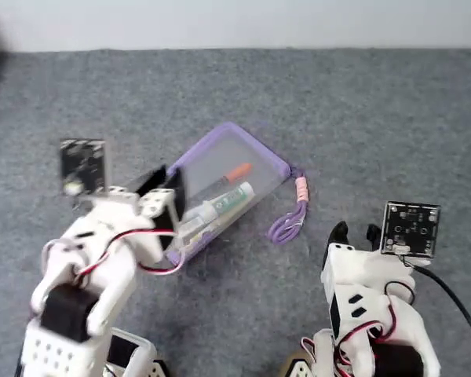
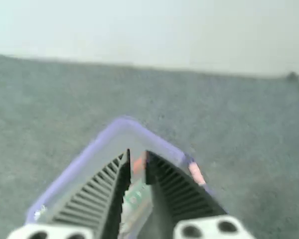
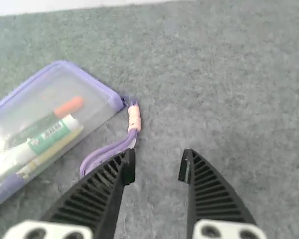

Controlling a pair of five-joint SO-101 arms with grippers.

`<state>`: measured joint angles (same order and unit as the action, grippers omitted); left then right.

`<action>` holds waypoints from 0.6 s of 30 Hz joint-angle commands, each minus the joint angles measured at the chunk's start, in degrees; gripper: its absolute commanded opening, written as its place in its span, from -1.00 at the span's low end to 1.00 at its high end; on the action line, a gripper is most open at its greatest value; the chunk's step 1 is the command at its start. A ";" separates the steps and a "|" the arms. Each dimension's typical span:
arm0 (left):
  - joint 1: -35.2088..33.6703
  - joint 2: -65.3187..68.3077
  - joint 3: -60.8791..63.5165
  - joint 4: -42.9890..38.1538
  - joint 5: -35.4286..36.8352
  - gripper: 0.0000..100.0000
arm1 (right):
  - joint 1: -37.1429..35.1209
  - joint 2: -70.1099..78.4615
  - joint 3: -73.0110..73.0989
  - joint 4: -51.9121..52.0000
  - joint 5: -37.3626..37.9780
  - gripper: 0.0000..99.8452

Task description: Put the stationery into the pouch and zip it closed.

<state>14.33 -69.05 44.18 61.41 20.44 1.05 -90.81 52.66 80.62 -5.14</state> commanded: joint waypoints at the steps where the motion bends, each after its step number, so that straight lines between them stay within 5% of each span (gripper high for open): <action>1: -2.11 -7.82 4.09 0.09 -3.25 -0.98 | 0.40 -0.40 -0.35 1.10 -0.62 -0.87; 3: -3.34 -13.19 9.27 0.09 -5.01 -0.98 | 0.40 -0.40 -0.35 0.48 -0.62 -1.00; 12: -10.37 -35.16 28.35 0.09 -5.98 -0.97 | 0.40 -0.40 3.34 1.10 -5.10 -0.98; 18: -10.55 -35.16 32.31 2.55 -5.63 -0.97 | 0.31 -5.05 12.13 -1.71 -4.75 -0.98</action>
<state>4.04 -103.43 75.47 63.25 15.52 0.97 -92.84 62.24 81.05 -9.54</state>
